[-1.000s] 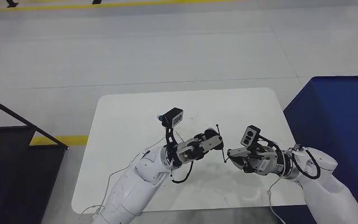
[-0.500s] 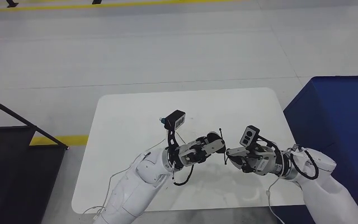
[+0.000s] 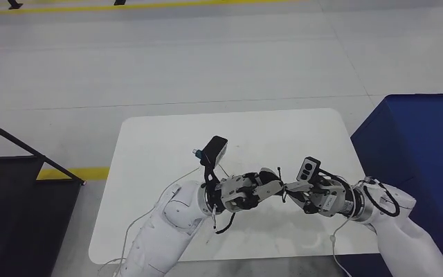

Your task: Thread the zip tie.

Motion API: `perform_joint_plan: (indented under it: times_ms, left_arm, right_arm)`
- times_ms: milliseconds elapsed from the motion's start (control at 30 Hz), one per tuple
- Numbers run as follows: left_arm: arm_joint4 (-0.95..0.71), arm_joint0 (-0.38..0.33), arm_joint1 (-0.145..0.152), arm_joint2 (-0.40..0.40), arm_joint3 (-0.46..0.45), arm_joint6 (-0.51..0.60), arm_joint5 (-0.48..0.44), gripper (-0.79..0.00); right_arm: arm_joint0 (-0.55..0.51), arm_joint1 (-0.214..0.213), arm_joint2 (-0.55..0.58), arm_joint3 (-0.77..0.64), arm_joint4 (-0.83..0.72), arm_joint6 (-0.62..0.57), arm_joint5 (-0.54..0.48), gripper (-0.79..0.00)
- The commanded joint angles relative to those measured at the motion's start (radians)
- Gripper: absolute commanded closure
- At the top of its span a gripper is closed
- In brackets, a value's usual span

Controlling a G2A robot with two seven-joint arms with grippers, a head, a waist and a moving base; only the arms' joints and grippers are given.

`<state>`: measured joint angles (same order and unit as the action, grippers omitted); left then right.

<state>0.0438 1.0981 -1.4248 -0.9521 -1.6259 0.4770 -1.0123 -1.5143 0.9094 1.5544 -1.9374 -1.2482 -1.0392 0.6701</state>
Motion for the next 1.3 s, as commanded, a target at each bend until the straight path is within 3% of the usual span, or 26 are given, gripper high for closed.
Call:
perform_joint_plan:
  times_ms: [0,533,1267]
  left_arm:
    - [0.037,0.007,0.0,-0.006,-0.017,-0.034,0.0,0.0]
    - [0.18,0.007,0.012,0.013,-0.029,-0.246,0.0,0.0]
    - [0.181,-0.043,0.05,0.073,0.021,-0.336,0.0,0.0]
  right_arm:
    - [-0.001,0.0,0.0,-0.001,-0.003,0.0,0.005,0.0]
    - [-0.003,-0.002,-0.006,-0.005,0.0,-0.003,0.015,0.0]
    - [0.0,-0.005,-0.005,0.002,-0.003,-0.017,0.02,0.0]
